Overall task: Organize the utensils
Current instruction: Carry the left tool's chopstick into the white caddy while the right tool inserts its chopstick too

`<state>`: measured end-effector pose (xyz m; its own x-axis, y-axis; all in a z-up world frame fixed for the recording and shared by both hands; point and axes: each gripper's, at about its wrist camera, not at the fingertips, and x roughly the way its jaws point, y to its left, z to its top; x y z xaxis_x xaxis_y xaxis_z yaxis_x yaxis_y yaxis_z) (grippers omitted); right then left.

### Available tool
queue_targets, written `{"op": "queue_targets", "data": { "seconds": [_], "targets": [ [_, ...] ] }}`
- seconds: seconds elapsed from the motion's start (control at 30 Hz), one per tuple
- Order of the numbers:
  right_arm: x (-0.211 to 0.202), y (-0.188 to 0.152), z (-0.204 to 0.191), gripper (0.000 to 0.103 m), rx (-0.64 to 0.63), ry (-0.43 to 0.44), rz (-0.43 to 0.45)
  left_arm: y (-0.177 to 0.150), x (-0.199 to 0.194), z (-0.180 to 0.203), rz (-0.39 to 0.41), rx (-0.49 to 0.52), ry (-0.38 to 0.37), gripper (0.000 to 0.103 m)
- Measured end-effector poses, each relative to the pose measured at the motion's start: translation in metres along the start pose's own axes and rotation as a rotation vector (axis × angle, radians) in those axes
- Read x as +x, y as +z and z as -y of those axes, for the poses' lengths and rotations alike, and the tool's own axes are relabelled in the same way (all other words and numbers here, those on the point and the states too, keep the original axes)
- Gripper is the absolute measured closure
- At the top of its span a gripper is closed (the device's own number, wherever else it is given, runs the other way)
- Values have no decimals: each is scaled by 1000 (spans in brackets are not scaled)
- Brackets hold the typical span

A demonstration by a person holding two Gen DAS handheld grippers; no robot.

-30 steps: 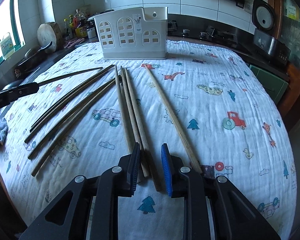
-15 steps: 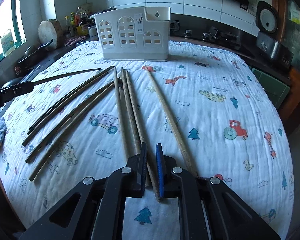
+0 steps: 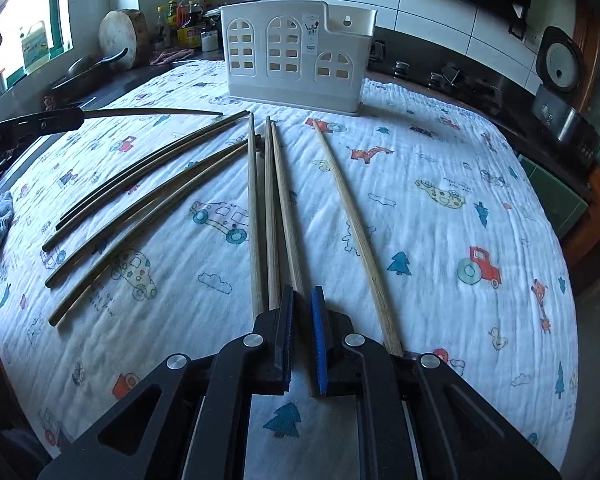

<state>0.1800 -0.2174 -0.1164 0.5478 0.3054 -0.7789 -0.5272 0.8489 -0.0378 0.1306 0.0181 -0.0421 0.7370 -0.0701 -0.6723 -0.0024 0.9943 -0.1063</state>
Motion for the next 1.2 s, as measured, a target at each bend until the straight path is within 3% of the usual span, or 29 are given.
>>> {"op": "queue_targets", "data": {
  "seconds": [0.33,0.67,0.97,1.2],
  "targets": [
    [-20,3,-7,96,2,-35,65,9,-4,-3,14,4,-8,98],
    [-59,26,-12,96,9,-36,211,21,-12,-5,42,8,-21,98],
    [-72,67,-12,96,64,-3,340,40,-15,-9,72,20,-42,98],
    [-74,103,-10,96,58,-1,349,55,-16,-22,69,0,-99,98]
  ]
}}
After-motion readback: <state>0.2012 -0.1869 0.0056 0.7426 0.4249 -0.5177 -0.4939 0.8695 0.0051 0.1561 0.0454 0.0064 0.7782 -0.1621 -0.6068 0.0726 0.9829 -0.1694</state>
